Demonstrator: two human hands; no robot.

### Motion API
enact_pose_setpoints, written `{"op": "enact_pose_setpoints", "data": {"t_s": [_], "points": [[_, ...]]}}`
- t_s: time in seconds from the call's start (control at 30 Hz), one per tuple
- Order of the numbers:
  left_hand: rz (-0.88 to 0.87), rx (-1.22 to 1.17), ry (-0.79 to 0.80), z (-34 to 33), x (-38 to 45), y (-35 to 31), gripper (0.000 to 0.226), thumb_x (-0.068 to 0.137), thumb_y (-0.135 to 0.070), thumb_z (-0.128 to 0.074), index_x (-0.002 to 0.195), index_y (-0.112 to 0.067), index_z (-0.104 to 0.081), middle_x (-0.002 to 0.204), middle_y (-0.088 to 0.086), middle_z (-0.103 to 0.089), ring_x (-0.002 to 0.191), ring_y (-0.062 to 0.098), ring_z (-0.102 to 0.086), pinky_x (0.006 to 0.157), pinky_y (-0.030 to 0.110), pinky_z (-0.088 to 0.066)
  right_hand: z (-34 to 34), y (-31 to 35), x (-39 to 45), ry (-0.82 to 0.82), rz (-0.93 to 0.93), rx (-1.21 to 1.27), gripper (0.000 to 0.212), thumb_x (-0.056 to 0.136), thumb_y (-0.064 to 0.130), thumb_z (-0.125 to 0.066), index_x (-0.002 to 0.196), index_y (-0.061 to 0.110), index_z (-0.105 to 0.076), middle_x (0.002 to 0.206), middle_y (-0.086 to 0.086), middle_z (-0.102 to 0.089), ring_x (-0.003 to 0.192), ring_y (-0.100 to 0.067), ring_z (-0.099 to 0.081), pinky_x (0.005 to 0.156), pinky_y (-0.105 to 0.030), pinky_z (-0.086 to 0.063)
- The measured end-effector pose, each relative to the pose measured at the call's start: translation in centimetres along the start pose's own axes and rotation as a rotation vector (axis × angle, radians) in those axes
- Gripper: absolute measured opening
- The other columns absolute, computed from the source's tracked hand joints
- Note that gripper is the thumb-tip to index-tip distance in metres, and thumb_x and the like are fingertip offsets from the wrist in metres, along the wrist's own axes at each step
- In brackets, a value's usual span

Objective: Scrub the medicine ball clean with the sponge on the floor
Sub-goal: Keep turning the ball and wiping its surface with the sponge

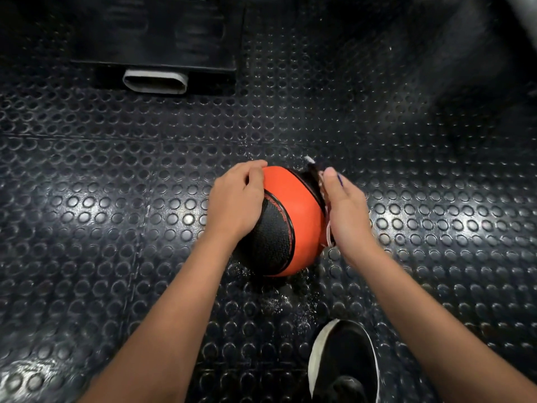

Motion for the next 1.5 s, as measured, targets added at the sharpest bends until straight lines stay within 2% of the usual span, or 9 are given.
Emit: {"op": "enact_pose_setpoints", "data": {"t_s": [0.13,0.2,0.33,0.5,0.7,0.9,1.17,1.37,1.5], "points": [[-0.001,-0.051,0.005,0.2,-0.1,0.8,0.037,0.110,-0.027,-0.043,0.132,-0.026,-0.074,0.140,-0.012,-0.067,0.127,0.007,-0.054,0.101,0.022,-0.036,0.3,-2.9,0.6,0.099,-0.275,0.036,0.046,0.111,0.045,-0.037,0.107,0.014,-0.072,0.092,-0.007,-0.078,0.081,-0.017,-0.069,0.080,-0.032,-0.053],[-0.004,-0.097,0.031,0.4,0.2,1.2,0.036,0.110,-0.030,-0.045,0.131,-0.027,-0.075,0.137,-0.013,-0.068,0.124,0.004,-0.054,0.097,0.014,-0.035,0.3,-3.9,0.6,0.170,-0.394,0.019,0.046,0.111,0.045,-0.036,0.107,0.015,-0.070,0.098,-0.009,-0.076,0.093,-0.018,-0.071,0.094,-0.034,-0.053],[-0.045,-0.153,0.128,1.0,1.1,1.9,0.044,0.100,-0.047,-0.045,0.127,-0.032,-0.076,0.131,-0.016,-0.070,0.124,0.001,-0.054,0.091,-0.003,-0.029,0.0,-2.3,0.9,0.049,-0.218,0.050,0.042,0.109,0.045,-0.043,0.117,0.018,-0.074,0.111,-0.004,-0.079,0.109,-0.022,-0.073,0.103,-0.042,-0.054],[-0.147,-0.082,0.215,0.8,2.0,1.6,0.049,0.099,-0.048,-0.041,0.125,-0.030,-0.078,0.137,-0.011,-0.065,0.129,0.005,-0.054,0.108,0.021,-0.034,-1.3,0.4,0.7,0.109,-0.042,0.019,0.032,0.108,0.044,-0.050,0.108,0.028,-0.078,0.107,0.007,-0.079,0.106,-0.012,-0.072,0.098,-0.033,-0.052],[0.207,-0.094,-0.537,2.1,-1.4,2.5,0.028,0.100,-0.024,-0.051,0.104,-0.020,-0.078,0.104,0.001,-0.072,0.102,0.026,-0.064,0.081,0.026,-0.034,-0.4,-1.3,0.4,0.048,-0.216,0.048,0.043,0.108,0.048,-0.047,0.111,0.017,-0.076,0.108,-0.003,-0.079,0.106,-0.023,-0.073,0.105,-0.046,-0.053],[0.300,-0.381,-0.330,-1.2,-6.3,2.0,0.042,0.114,-0.039,-0.034,0.149,-0.033,-0.058,0.143,-0.024,-0.053,0.137,0.000,-0.044,0.114,0.025,-0.030,-0.6,-2.0,-1.4,-0.161,-0.268,0.099,0.043,0.109,0.045,-0.042,0.111,0.014,-0.072,0.112,-0.005,-0.075,0.113,-0.028,-0.068,0.099,-0.041,-0.051],[0.333,-0.506,-0.230,-0.1,-3.2,3.5,0.040,0.111,-0.035,-0.038,0.137,-0.035,-0.069,0.135,-0.020,-0.064,0.131,0.006,-0.057,0.114,0.029,-0.041,-1.5,0.4,-3.3,0.043,0.380,-0.095,0.030,0.111,0.038,-0.040,0.130,0.048,-0.060,0.146,0.011,-0.060,0.142,-0.006,-0.048,0.121,-0.031,-0.034],[0.316,-0.488,-0.218,0.1,-3.2,3.7,0.039,0.110,-0.036,-0.040,0.134,-0.036,-0.071,0.134,-0.015,-0.069,0.127,0.008,-0.060,0.114,0.036,-0.045,-0.6,-3.6,-0.6,0.076,-0.334,0.056,0.045,0.111,0.047,-0.038,0.118,0.015,-0.069,0.106,0.001,-0.073,0.094,-0.012,-0.070,0.077,-0.023,-0.054],[0.290,-0.453,-0.167,0.4,-2.5,4.1,0.045,0.102,-0.047,-0.038,0.133,-0.040,-0.071,0.132,-0.017,-0.070,0.127,0.009,-0.061,0.116,0.042,-0.045,-0.5,-0.9,-1.2,0.047,-0.173,0.098,0.035,0.112,0.041,-0.037,0.111,0.024,-0.068,0.104,0.009,-0.072,0.095,0.002,-0.067,0.088,-0.019,-0.051]]}}
Point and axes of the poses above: each hand's wrist, its own x-axis towards the middle knuckle, its own z-axis out of the back of the hand, y = z × x, the point moved 3 cm from there along x, towards the middle knuckle
